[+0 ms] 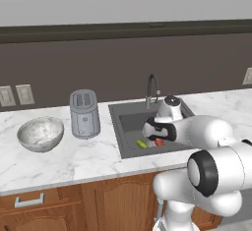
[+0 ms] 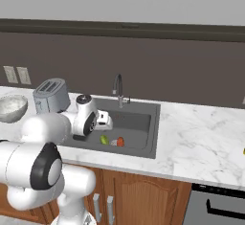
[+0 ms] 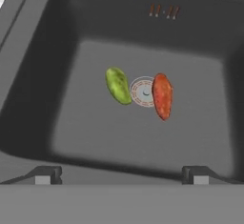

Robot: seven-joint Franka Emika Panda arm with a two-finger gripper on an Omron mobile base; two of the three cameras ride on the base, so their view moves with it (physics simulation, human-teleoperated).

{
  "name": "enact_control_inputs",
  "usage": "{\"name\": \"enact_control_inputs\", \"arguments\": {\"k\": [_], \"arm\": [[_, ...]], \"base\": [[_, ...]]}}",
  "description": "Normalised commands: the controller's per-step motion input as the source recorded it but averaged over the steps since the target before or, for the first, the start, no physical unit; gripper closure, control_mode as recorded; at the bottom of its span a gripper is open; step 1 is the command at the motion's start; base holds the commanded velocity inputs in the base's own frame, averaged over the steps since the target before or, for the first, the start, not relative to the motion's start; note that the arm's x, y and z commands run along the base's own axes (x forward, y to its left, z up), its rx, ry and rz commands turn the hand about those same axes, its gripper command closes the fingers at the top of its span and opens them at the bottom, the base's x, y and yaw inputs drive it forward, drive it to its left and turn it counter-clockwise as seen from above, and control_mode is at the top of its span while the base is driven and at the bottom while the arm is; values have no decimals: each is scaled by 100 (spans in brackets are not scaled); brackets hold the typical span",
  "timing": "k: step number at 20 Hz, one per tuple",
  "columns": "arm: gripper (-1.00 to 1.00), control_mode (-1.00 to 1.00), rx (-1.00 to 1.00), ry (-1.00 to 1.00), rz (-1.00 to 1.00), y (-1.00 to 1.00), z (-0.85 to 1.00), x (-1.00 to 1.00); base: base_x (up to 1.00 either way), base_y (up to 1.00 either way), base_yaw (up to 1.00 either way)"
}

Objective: Remove the sweet potato and mango from the sink. Then move the bowl and cup from the counter to the sink for washing.

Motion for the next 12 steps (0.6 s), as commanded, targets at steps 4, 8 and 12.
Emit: {"name": "enact_control_inputs", "arguments": {"k": [4,8,12], "arm": [[-100,-100,-13,0,3,4,-10,2],[-100,-100,-1,0,5,0,-9,3],[-100,-100,0,0,7,0,-8,6]], "base": [[0,0,0],[0,0,0],[0,0,0]]}}
